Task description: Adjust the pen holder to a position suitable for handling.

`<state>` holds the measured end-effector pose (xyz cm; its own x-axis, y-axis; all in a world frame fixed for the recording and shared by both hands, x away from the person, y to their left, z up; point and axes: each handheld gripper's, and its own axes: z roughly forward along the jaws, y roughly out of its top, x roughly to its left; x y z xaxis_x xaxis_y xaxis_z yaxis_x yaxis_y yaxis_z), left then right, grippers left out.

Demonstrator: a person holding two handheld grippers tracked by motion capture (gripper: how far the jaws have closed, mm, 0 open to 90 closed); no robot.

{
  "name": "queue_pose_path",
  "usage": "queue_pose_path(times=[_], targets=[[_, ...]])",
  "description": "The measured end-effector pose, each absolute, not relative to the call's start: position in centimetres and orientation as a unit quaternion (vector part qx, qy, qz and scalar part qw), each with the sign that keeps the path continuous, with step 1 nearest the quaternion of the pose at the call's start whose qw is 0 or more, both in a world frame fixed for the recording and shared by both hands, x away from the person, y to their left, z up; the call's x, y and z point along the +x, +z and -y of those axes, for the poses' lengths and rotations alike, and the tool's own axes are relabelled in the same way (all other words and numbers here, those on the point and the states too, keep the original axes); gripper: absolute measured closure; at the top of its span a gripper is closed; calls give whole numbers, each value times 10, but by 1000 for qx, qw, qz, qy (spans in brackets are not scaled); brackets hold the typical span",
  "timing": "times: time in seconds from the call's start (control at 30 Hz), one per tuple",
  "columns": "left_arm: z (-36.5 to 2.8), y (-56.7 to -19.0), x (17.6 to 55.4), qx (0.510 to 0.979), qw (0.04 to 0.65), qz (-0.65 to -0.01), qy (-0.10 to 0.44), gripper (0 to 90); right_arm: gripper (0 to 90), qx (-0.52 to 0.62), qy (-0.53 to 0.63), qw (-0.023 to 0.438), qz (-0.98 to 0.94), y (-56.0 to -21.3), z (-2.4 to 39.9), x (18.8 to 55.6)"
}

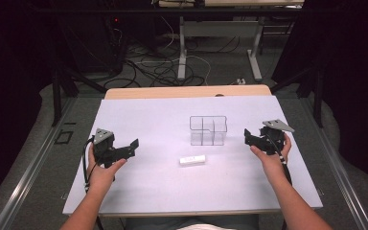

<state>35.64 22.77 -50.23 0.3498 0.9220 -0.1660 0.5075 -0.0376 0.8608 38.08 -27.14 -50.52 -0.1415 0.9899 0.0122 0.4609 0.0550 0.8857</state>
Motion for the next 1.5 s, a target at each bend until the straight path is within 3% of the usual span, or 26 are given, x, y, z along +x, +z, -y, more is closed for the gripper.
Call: queue_pose_path(times=[0.13, 0.27, 0.43, 0.7, 0.87, 1.1, 1.5], targets=[[-227, -503, 358, 684, 455, -522, 228, 6, 303, 553, 401, 335, -649, -505, 269, 380], [-227, -503, 357, 685, 451, -524, 229, 6, 392, 549, 407, 306, -663, -504, 265, 385], [-229, -502, 354, 682, 450, -528, 233, 7, 438, 550, 406, 282, -673, -505, 259, 394], [-232, -505, 355, 678, 447, -535, 233, 11, 583, 538, 389, 265, -699, -513, 241, 414], [-232, -506, 355, 678, 446, -538, 230, 17, 764, 536, 397, 250, -702, -515, 228, 429], [-232, -508, 356, 680, 441, -538, 230, 22, 892, 533, 410, 231, -703, -515, 222, 438], [-233, -509, 358, 680, 438, -543, 225, 31, 900, 525, 411, 225, -710, -515, 213, 448]])
